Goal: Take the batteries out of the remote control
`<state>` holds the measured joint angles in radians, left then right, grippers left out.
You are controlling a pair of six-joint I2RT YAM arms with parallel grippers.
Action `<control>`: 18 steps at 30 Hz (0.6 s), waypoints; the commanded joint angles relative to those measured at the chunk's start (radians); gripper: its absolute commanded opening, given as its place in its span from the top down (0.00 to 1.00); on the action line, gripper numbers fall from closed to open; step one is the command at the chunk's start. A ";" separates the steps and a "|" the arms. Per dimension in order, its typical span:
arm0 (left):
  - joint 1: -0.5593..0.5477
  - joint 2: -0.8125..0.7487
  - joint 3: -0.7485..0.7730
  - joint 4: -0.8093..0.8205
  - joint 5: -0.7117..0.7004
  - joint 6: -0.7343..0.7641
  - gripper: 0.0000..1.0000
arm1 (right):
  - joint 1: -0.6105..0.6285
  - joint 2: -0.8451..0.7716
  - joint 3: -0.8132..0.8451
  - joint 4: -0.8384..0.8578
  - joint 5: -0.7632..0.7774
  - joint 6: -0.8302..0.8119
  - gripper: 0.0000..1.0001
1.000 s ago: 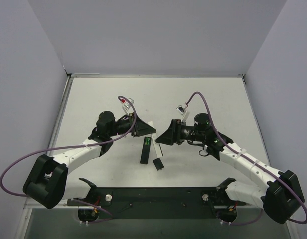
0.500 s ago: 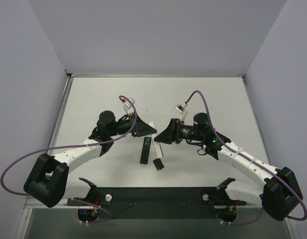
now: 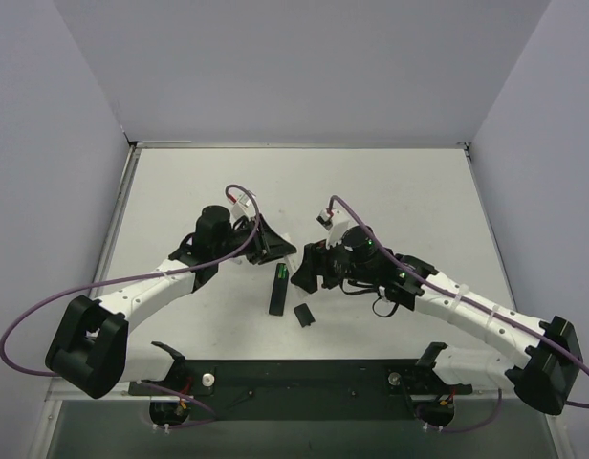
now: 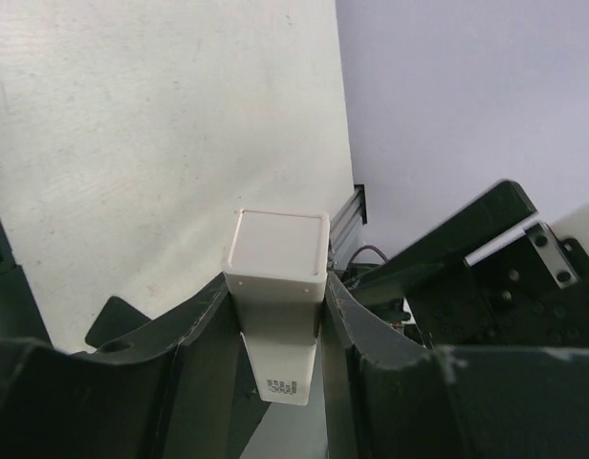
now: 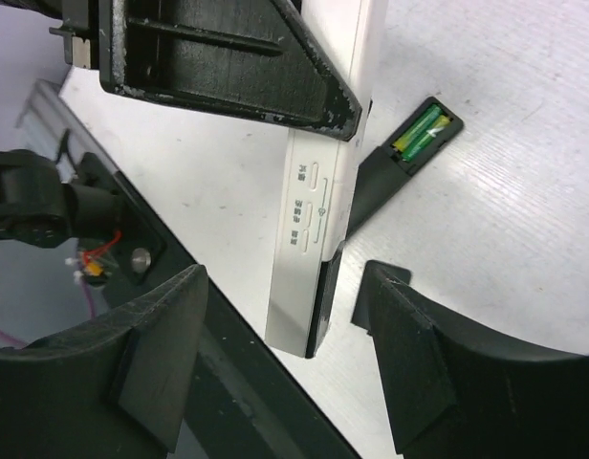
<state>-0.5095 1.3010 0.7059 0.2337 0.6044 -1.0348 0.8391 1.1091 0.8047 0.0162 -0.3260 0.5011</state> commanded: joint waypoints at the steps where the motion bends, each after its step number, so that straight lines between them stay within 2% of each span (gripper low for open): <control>1: -0.001 -0.023 0.041 -0.051 -0.089 -0.019 1.00 | 0.074 0.041 0.080 -0.123 0.261 -0.072 0.38; 18: -0.001 -0.037 0.011 -0.028 -0.146 -0.090 1.00 | 0.132 0.116 0.091 -0.150 0.381 -0.059 0.53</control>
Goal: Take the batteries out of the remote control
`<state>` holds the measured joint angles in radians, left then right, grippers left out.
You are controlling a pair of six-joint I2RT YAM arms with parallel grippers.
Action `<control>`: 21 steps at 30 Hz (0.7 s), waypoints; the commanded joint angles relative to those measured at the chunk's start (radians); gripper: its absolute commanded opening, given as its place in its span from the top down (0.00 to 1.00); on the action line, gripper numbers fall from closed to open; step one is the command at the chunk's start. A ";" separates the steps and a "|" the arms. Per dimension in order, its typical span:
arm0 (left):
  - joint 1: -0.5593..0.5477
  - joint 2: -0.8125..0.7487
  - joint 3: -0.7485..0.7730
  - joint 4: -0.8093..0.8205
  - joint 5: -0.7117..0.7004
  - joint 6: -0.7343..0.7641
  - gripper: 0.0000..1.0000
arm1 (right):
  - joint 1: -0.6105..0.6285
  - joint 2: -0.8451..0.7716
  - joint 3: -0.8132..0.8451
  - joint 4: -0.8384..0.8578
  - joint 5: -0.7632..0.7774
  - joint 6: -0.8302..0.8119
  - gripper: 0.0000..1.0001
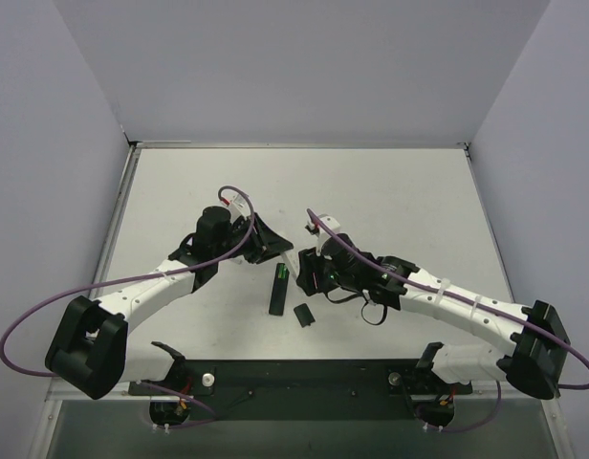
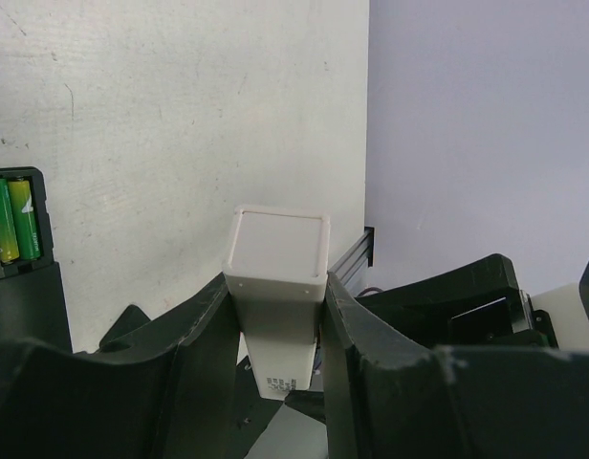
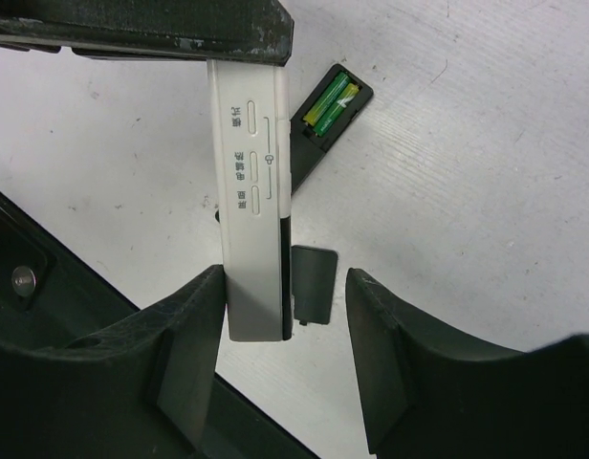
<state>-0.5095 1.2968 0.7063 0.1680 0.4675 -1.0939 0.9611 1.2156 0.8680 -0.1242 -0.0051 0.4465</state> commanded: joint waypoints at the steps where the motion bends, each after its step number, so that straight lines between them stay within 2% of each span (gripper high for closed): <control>1: -0.001 -0.034 0.009 0.041 -0.010 -0.035 1.00 | 0.013 0.016 0.029 -0.008 0.073 -0.005 0.54; 11: -0.003 -0.047 -0.010 0.051 -0.023 -0.077 1.00 | 0.044 0.058 0.052 -0.012 0.145 -0.008 0.60; 15: -0.003 -0.050 -0.014 0.053 -0.024 -0.087 1.00 | 0.047 0.067 0.057 -0.009 0.174 -0.003 0.75; 17: -0.003 -0.053 -0.030 0.065 -0.021 -0.098 1.00 | 0.045 0.076 0.062 0.000 0.182 0.001 0.77; 21: -0.011 -0.054 -0.065 0.100 -0.015 -0.145 1.00 | 0.047 0.093 0.074 0.015 0.211 0.001 0.87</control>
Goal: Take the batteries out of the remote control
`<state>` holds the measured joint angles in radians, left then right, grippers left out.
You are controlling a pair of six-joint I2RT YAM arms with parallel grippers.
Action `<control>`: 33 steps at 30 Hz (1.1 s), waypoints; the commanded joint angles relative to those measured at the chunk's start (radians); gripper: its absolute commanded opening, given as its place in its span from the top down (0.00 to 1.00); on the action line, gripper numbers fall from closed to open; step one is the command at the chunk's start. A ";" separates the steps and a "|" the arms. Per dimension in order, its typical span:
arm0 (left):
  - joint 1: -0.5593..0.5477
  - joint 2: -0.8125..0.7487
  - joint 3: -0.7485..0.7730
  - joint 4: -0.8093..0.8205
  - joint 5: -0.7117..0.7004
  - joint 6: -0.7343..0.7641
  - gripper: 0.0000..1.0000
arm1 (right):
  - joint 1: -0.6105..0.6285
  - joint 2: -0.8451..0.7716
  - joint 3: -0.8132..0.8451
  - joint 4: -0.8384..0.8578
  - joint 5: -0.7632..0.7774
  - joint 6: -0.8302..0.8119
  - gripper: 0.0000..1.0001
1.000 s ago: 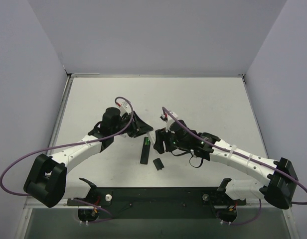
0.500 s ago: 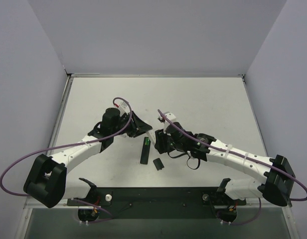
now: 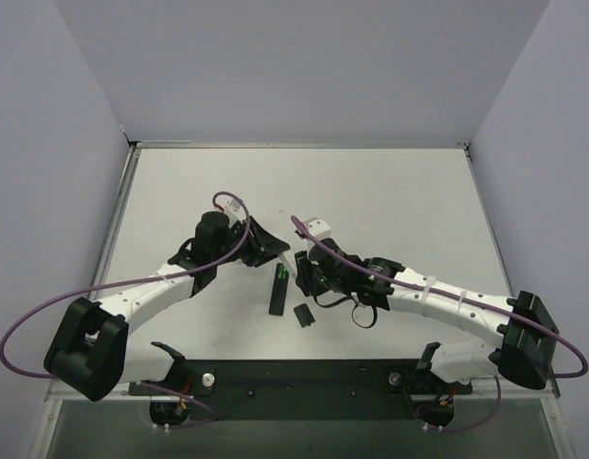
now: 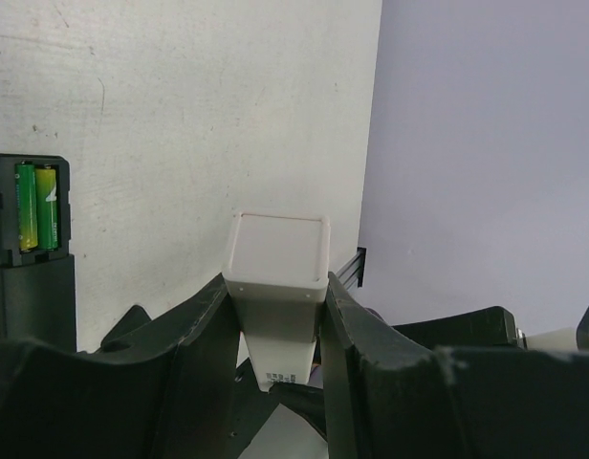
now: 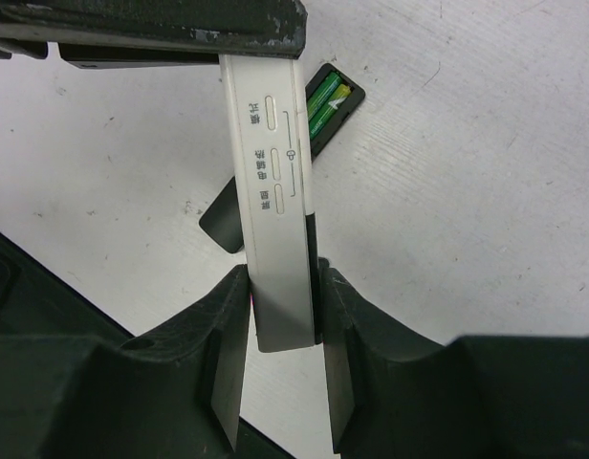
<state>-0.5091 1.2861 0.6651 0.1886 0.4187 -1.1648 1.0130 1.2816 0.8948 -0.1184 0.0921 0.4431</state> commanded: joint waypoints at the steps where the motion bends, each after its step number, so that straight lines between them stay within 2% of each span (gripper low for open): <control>1: -0.014 -0.039 -0.031 0.084 0.037 -0.081 1.00 | -0.007 0.036 0.055 0.011 0.133 0.005 0.88; 11: -0.042 -0.034 -0.087 0.132 0.048 -0.165 1.00 | -0.007 0.127 0.154 0.008 0.273 -0.017 0.82; 23: -0.045 -0.039 -0.105 0.158 0.077 -0.208 1.00 | -0.024 0.190 0.170 0.045 0.293 -0.072 0.73; 27: -0.045 -0.036 -0.110 0.164 0.088 -0.216 1.00 | -0.037 0.190 0.167 0.066 0.296 -0.095 0.64; 33: -0.046 -0.030 -0.110 0.167 0.103 -0.217 1.00 | -0.053 0.193 0.159 0.105 0.281 -0.129 0.63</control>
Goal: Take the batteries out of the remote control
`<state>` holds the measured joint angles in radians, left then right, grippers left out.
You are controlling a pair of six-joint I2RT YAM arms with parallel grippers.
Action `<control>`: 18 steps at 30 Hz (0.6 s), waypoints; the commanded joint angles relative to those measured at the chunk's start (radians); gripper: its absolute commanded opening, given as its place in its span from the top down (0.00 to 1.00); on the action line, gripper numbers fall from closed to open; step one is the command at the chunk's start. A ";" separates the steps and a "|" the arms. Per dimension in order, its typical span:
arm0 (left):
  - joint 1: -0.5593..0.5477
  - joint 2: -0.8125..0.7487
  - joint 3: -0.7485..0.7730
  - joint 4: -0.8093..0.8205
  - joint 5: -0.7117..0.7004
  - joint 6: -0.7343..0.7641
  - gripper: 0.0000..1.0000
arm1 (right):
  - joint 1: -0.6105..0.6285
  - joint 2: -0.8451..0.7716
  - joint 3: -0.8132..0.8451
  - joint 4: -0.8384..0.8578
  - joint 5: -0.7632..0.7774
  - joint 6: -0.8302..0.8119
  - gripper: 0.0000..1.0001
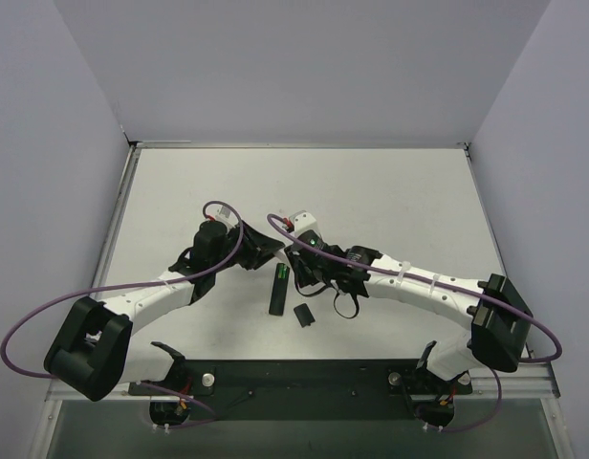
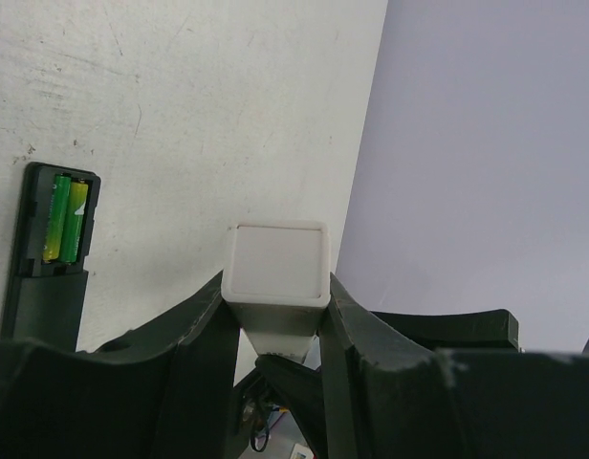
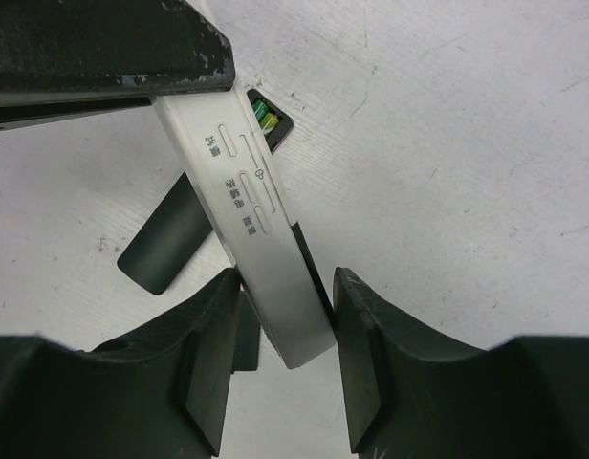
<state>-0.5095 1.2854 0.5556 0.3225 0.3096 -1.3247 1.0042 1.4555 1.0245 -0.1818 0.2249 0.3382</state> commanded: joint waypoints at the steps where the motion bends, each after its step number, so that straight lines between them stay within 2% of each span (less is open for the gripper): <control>1: -0.046 -0.028 -0.002 0.033 0.212 -0.056 1.00 | -0.047 0.019 0.022 0.174 0.145 -0.036 0.63; 6: -0.047 -0.017 -0.002 0.033 0.224 -0.053 1.00 | -0.061 0.008 0.008 0.240 0.105 -0.060 0.69; 12: -0.057 0.003 0.000 0.049 0.229 -0.054 1.00 | -0.078 0.017 0.025 0.266 0.077 -0.077 0.65; 18: -0.043 0.003 -0.002 0.040 0.223 -0.039 1.00 | -0.081 0.020 0.017 0.234 0.080 -0.071 0.68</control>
<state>-0.5095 1.2984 0.5556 0.3569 0.2943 -1.3262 0.9668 1.4601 1.0222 -0.1452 0.1783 0.2535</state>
